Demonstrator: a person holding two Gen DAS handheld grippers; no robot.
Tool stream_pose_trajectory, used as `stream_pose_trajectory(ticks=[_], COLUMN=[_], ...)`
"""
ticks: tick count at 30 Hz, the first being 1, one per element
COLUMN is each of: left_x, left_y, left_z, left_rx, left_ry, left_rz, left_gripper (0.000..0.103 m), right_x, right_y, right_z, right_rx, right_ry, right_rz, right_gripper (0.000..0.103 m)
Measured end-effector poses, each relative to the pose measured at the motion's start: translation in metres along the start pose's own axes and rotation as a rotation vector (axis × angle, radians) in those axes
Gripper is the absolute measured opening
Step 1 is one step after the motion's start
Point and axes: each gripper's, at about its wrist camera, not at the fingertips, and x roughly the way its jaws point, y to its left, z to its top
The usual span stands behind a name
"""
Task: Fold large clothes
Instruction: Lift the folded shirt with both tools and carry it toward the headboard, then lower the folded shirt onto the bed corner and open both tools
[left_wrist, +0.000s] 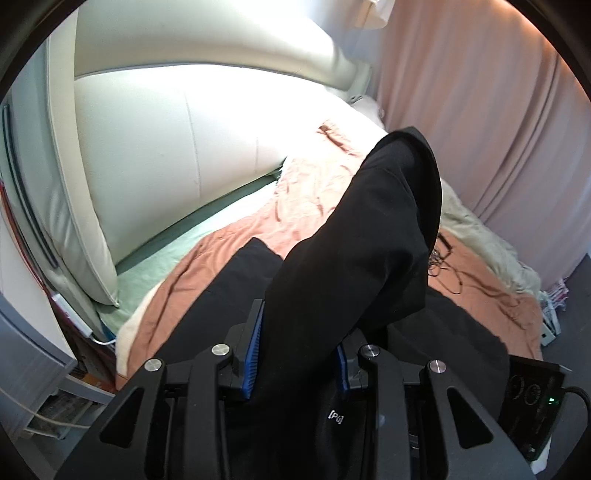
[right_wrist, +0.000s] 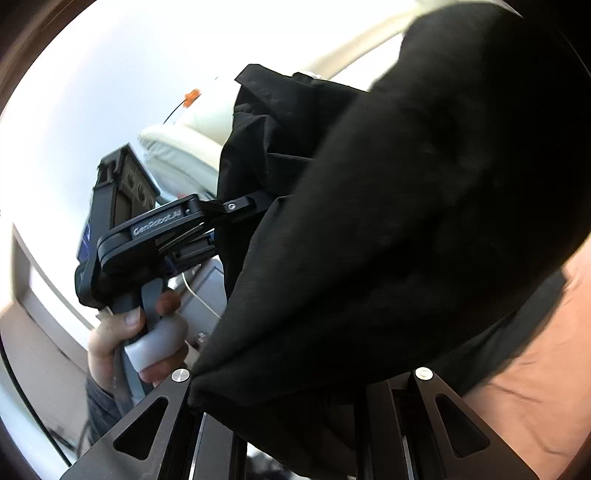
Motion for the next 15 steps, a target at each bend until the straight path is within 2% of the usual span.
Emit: stream_pose_trajectory(ticks=[4,7,11,13,15], left_x=[0.024,0.051,0.094,0.112,0.116], left_y=[0.013,0.021,0.029,0.034,0.038], left_z=[0.016,0.023,0.022,0.02,0.018], left_rx=[0.011,0.014,0.011,-0.005,-0.019], left_ry=[0.021,0.031,0.05,0.053,0.007], left_rz=[0.061,0.101,0.116,0.15,0.211], left_gripper=[0.033,0.033,0.033,0.033,0.033], right_x=[0.014,0.017,0.014,0.016,0.017], right_y=[-0.037,-0.064,-0.106,-0.131,-0.151], right_z=[-0.006,-0.011,-0.016,-0.02,-0.026], right_rx=[0.103,0.146,0.152,0.163,0.189], right_ry=[-0.008,-0.031,-0.066,-0.057,-0.03], right_rz=[0.078,0.076,-0.032,-0.086,-0.155], right_gripper=[0.016,0.015,0.015,0.016,0.027])
